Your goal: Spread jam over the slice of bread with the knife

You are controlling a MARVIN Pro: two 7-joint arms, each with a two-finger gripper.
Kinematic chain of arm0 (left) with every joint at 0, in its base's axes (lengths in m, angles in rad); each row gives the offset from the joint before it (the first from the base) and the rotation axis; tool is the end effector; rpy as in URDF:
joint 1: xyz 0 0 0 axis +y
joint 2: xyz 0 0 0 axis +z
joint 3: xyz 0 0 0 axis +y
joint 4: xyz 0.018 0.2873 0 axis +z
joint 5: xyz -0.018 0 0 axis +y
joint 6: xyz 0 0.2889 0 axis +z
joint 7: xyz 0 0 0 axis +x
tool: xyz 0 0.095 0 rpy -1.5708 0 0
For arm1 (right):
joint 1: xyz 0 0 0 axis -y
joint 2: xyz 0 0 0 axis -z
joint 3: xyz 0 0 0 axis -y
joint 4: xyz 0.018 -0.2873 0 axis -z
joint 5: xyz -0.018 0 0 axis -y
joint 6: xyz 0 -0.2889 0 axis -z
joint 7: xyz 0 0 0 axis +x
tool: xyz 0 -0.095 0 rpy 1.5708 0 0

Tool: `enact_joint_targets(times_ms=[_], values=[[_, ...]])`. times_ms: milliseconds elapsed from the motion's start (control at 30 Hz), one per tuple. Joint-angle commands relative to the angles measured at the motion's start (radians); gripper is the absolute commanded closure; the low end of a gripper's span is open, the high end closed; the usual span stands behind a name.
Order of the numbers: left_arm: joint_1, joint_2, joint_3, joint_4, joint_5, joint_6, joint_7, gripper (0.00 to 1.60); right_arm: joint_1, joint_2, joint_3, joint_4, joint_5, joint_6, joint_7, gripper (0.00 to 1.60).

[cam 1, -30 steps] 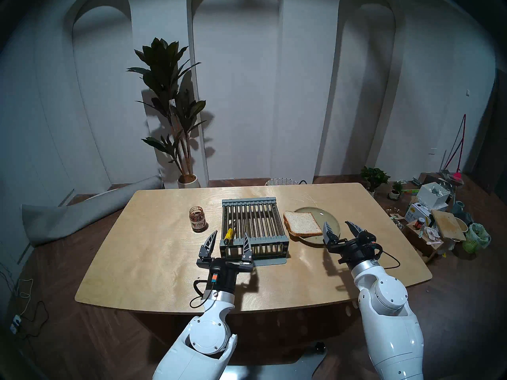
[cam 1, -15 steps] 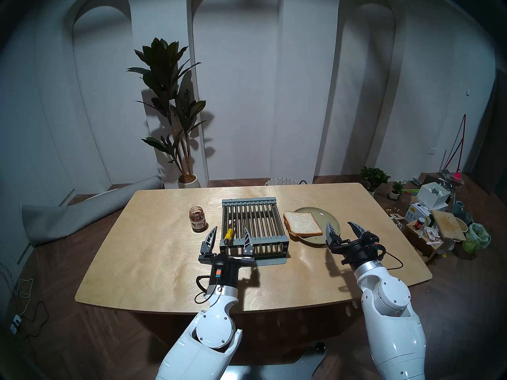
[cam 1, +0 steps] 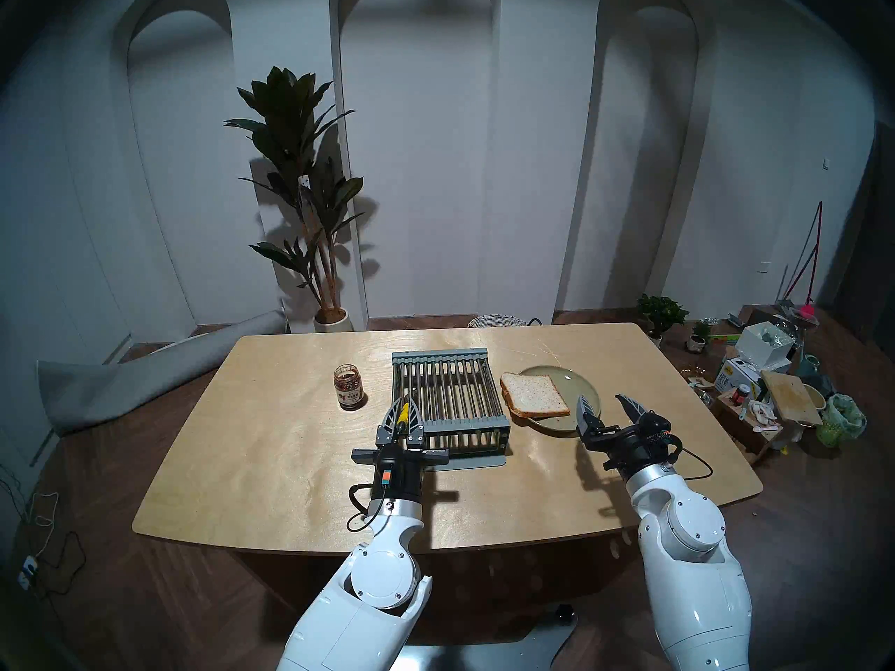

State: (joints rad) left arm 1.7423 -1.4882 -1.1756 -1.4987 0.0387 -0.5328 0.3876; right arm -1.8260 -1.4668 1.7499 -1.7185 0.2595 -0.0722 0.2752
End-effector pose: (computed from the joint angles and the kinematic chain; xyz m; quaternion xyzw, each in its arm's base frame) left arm 0.3117 -0.0923 -0.3526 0.6062 0.0109 0.7945 0.0333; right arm 0.3217 -0.0717 -0.3217 -0.7011 0.0035 -0.7088 0.0775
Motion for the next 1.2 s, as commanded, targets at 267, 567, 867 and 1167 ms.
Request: enact_joint_targets(times_ms=[267,567,867,1167], values=[[-0.015,0.011,0.009,-0.027,0.013,-0.013,-0.012,1.6,-0.004,-0.009,0.005,-0.039,0.0,-0.013,-0.004,0.0],[0.008,0.033,0.013,-0.117,0.033,0.033,-0.015,1.6,-0.007,-0.02,0.01,-0.041,0.008,-0.015,-0.005,0.0],[0.013,0.061,0.017,-0.211,0.042,0.132,-0.033,1.6,-0.012,-0.029,0.016,-0.045,0.018,-0.018,-0.006,0.0],[0.014,0.074,0.024,-0.284,0.024,0.195,-0.056,1.6,-0.02,-0.035,0.024,-0.048,0.026,-0.018,-0.005,0.0]])
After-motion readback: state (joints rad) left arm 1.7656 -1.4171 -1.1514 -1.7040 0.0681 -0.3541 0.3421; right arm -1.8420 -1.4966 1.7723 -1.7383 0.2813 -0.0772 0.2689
